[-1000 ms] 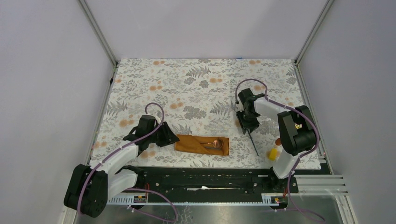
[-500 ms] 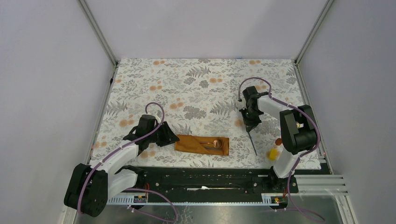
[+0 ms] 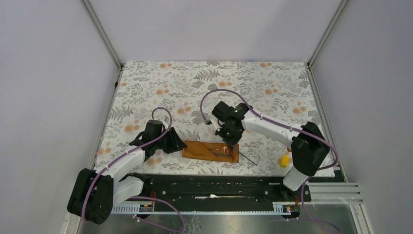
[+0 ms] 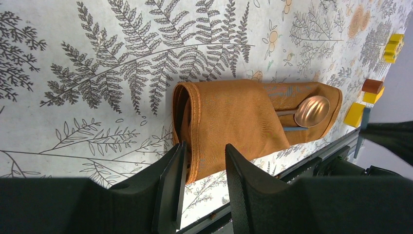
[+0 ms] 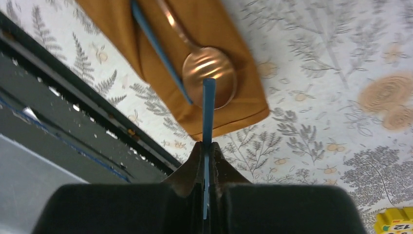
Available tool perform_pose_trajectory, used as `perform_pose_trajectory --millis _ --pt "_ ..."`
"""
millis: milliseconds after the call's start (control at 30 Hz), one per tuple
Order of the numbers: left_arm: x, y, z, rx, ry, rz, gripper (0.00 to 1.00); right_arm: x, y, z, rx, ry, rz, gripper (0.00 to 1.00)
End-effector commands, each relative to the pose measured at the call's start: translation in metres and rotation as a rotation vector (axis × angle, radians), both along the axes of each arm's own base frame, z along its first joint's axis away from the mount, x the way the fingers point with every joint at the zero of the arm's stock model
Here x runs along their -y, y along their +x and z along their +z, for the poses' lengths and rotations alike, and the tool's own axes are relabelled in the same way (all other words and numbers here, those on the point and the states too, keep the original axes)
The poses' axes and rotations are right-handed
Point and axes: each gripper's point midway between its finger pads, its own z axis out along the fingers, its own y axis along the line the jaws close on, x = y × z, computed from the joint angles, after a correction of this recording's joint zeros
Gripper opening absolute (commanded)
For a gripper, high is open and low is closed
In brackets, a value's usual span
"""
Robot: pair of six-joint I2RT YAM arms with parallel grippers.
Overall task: Fold the napkin into a case and place the utensils inside
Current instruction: Pick up the chopsticks from the center of the board, then insert the chopsticks into the folded napkin.
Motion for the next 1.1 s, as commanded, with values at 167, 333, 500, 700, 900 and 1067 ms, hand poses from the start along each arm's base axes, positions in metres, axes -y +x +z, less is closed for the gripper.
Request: perform_pose_trajectory --millis 167,333,500,700,900,1067 --pt "0.002 0.009 0.004 0.031 -0.002 0.005 0.37 -0.006 -0.035 -0.009 -0.146 -0.117 0.229 0.0" --pt "0.003 0.008 0.002 0.024 -0.011 -0.002 0.35 -0.022 -0.033 -0.018 -0.161 -0.127 0.289 0.0" --pt "0.003 0.008 0.004 0.036 -0.013 -0.002 0.35 -0.034 -0.027 -0.028 -0.157 -0.142 0.318 0.0" --pt "0.004 0.008 0.006 0.041 -0.017 -0.006 0.35 -0.045 -0.024 -0.038 -0.144 -0.154 0.359 0.0" --pt "0.004 0.008 0.006 0.038 -0.017 -0.004 0.35 -0.053 -0.024 -0.045 -0.138 -0.167 0.393 0.03" --pt "0.004 0.009 0.007 0.043 -0.019 -0.001 0.35 -0.071 -0.021 -0.047 -0.11 -0.169 0.432 0.13"
